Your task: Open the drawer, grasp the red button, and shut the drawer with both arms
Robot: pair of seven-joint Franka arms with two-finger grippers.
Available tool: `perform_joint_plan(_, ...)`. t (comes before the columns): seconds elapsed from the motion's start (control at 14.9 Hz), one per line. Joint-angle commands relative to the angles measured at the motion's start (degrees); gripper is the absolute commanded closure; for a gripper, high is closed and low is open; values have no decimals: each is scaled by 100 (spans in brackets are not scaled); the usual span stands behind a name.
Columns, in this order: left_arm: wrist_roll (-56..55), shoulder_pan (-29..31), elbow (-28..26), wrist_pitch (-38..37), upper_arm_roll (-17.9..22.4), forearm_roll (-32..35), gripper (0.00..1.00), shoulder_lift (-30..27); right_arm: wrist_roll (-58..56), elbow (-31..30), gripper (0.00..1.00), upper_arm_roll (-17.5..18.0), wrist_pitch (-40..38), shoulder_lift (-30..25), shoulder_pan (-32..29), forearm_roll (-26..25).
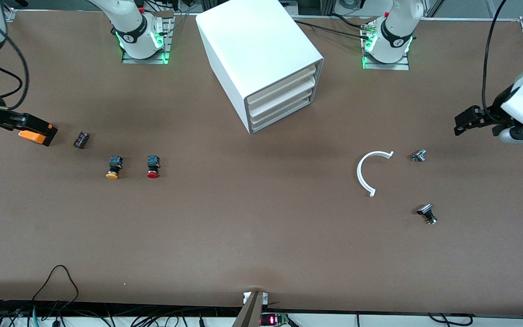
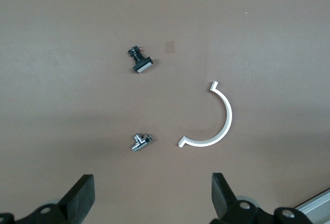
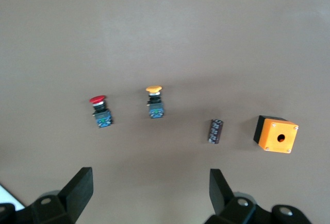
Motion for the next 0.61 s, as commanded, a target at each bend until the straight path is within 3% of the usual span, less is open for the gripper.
perform_joint_plan(0.0,69,-236,53,-118,141,-66,0,7,-535,-70,0,-69,-64,-136,-55,-51)
perform_joint_plan(0.2,60,-228,89,-136,88,-66,0,34,-564,-114,0,-96,-64,-162,-55,-68)
perform_joint_plan(0.54,60,-219,89,-286,79,-66,0,34,-670,-922,0,-149,463,-689,-64,-77)
